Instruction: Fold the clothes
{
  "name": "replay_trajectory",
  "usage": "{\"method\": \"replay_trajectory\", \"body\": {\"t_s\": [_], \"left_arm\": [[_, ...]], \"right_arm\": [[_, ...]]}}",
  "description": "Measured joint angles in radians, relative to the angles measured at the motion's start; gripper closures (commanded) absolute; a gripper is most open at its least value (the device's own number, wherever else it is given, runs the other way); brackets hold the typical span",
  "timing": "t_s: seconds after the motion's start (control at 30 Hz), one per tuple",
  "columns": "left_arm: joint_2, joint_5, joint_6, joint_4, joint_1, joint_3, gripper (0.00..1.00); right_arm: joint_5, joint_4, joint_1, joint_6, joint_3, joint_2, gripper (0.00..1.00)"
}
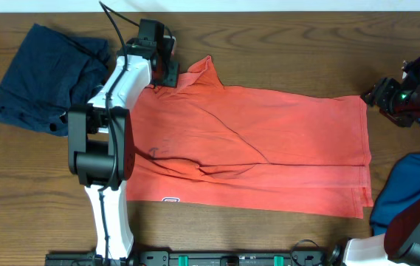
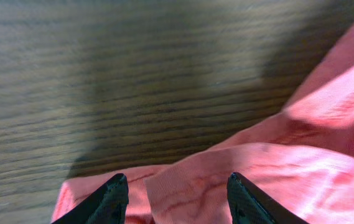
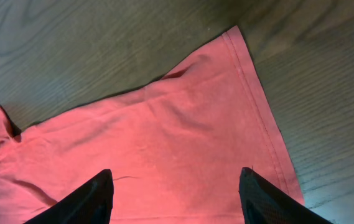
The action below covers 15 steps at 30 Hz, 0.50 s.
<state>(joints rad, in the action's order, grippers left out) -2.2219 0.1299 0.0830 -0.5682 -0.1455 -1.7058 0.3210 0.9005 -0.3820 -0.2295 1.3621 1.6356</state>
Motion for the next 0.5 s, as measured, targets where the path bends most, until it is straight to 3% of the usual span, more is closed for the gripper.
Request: {"method": "replay_trajectory", "body": {"t_s": [0.07, 0.17, 0.2, 0.5], "left_arm": [[-0.011, 0.0, -0.003, 0.005, 0.001, 0.0, 0.6], [-0.015, -0.002, -0.002, 0.016, 0.001, 0.0, 0.89], [-0.015, -0.002, -0.008, 0.019, 0.0, 0.0, 0.94], [0.008, 0.015, 0.0, 0.022, 0.001, 0.0, 0.94]], "right_arm": [[0.0, 0.0, 0.0, 0.0, 0.0, 0.0, 0.37], [0.0, 0.0, 0.0, 0.0, 0.0, 0.0, 0.37], [0.0, 0.0, 0.0, 0.0, 0.0, 0.0, 0.37], [0.0, 0.0, 0.0, 0.0, 0.0, 0.0, 0.37]]}}
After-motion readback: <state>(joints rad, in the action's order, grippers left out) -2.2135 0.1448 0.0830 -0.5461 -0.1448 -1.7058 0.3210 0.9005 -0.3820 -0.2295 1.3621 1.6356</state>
